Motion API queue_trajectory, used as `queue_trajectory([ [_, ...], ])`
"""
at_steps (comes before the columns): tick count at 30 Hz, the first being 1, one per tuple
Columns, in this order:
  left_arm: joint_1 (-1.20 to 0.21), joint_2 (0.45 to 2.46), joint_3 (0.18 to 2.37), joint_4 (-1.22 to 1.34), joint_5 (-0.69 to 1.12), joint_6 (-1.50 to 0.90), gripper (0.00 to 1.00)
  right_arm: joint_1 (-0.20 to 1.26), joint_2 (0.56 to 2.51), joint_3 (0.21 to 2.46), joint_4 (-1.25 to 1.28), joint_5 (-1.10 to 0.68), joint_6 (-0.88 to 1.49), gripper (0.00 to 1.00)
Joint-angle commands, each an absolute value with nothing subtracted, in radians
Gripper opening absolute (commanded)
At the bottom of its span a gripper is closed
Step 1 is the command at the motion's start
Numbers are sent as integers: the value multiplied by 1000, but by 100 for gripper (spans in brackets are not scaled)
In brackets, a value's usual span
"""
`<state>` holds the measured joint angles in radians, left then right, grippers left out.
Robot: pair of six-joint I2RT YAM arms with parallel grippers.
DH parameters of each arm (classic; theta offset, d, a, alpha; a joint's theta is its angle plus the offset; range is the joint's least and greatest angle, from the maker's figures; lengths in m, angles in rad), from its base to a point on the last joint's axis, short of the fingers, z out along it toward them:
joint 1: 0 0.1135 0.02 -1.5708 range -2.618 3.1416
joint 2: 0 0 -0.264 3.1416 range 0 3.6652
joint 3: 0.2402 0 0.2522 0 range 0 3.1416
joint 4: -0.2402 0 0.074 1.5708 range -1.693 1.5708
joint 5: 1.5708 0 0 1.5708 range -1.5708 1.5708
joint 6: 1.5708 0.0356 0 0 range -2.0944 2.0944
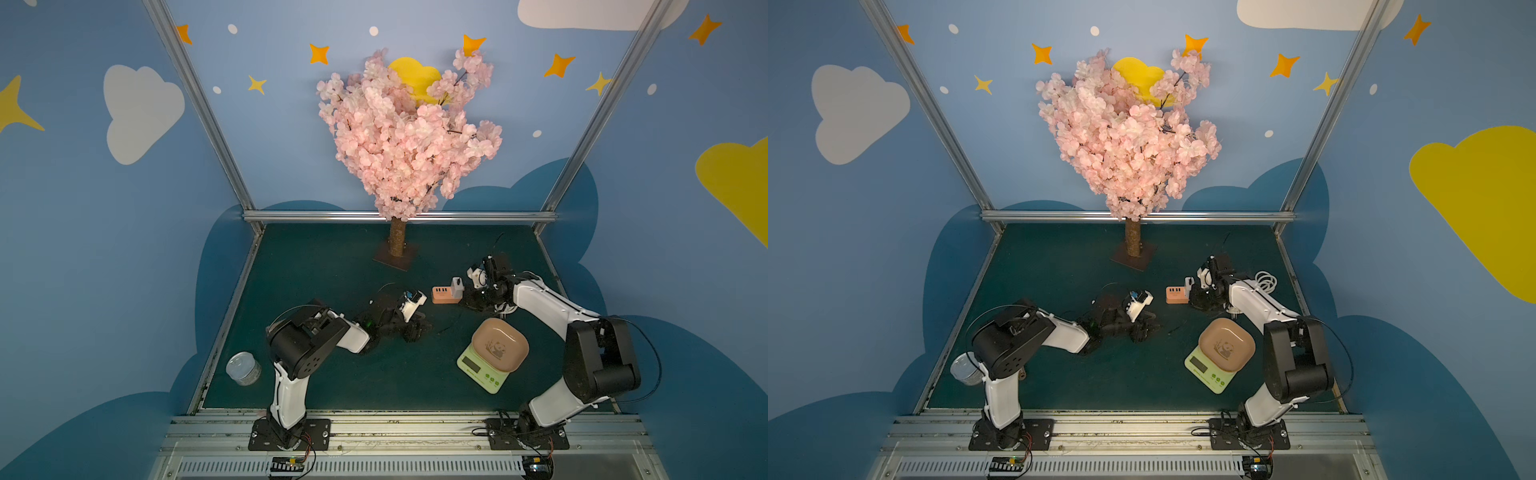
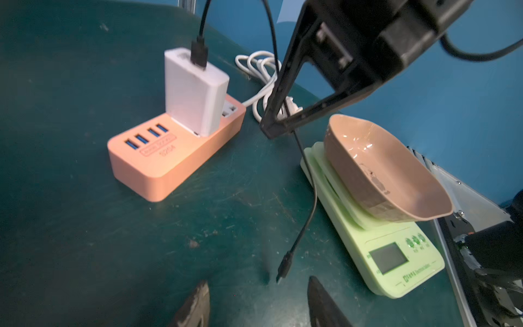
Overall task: Charge the electronic scale
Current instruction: Pick up the charging cable from the center of the board.
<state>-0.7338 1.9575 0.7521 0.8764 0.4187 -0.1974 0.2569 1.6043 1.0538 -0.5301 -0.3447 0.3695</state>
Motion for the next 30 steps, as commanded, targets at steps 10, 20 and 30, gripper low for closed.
queue_trajectory([
  [10, -777, 2088, 781, 971, 477, -50, 61, 239, 1618, 1080, -504, -442, 422, 4],
  [20, -782, 2132, 792, 1026, 479, -11, 50, 218, 1635, 1062, -470, -501, 440, 5],
  [30, -780, 2150, 814, 1036, 495, -12, 46, 210, 1650, 1052, -449, -523, 445, 5],
])
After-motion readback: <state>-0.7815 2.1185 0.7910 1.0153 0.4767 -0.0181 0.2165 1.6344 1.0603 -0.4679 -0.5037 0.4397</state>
